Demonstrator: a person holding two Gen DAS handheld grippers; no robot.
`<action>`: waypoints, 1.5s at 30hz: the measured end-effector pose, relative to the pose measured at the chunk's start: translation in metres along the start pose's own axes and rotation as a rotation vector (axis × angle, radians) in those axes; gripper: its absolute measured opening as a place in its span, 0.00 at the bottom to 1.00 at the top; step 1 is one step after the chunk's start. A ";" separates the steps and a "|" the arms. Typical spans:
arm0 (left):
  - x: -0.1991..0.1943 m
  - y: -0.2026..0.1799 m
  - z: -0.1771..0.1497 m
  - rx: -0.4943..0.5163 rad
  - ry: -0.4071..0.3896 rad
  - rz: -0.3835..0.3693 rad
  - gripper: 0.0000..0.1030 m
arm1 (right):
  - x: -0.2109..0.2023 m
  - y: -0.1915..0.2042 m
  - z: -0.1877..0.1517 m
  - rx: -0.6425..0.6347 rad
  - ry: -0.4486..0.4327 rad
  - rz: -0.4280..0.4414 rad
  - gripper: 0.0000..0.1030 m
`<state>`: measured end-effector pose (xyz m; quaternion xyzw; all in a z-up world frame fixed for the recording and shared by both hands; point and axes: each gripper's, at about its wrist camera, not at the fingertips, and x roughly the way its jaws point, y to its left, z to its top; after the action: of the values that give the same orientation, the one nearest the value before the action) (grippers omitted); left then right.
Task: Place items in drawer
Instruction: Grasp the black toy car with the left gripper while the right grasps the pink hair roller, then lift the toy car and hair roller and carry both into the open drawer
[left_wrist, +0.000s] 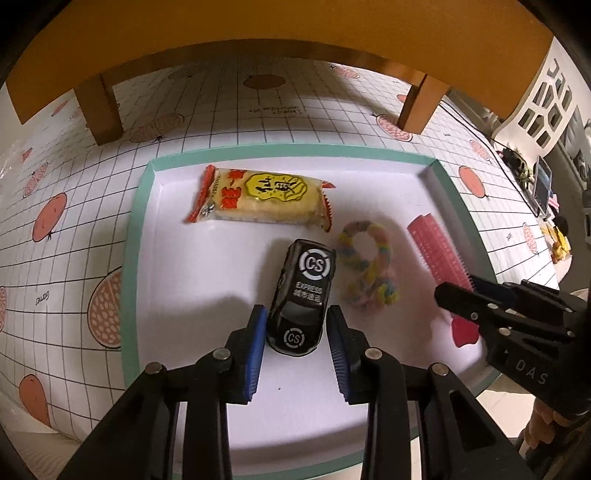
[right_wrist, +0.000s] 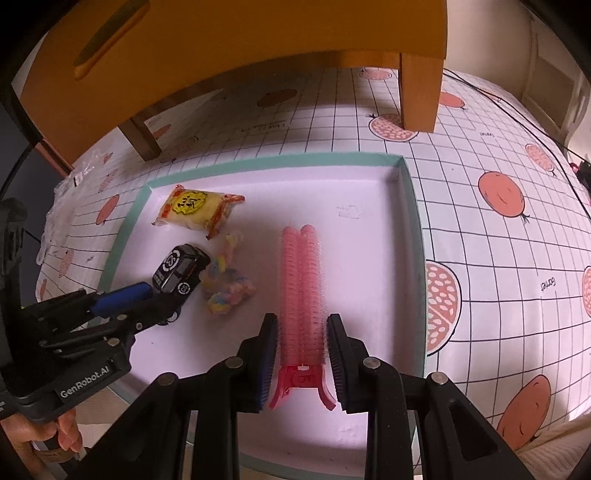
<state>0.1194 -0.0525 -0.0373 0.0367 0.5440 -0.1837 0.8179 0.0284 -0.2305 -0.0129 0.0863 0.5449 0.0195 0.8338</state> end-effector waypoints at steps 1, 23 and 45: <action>0.000 -0.001 0.000 0.004 0.001 0.009 0.33 | 0.000 0.000 0.000 0.002 0.001 0.000 0.28; 0.014 -0.010 0.020 0.049 -0.014 0.019 0.41 | 0.013 0.003 0.000 0.006 0.040 0.009 0.28; 0.013 -0.009 0.018 0.041 0.005 0.011 0.31 | 0.005 0.009 0.003 -0.016 0.010 -0.002 0.28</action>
<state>0.1370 -0.0688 -0.0401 0.0569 0.5418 -0.1902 0.8167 0.0340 -0.2215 -0.0144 0.0789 0.5490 0.0237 0.8317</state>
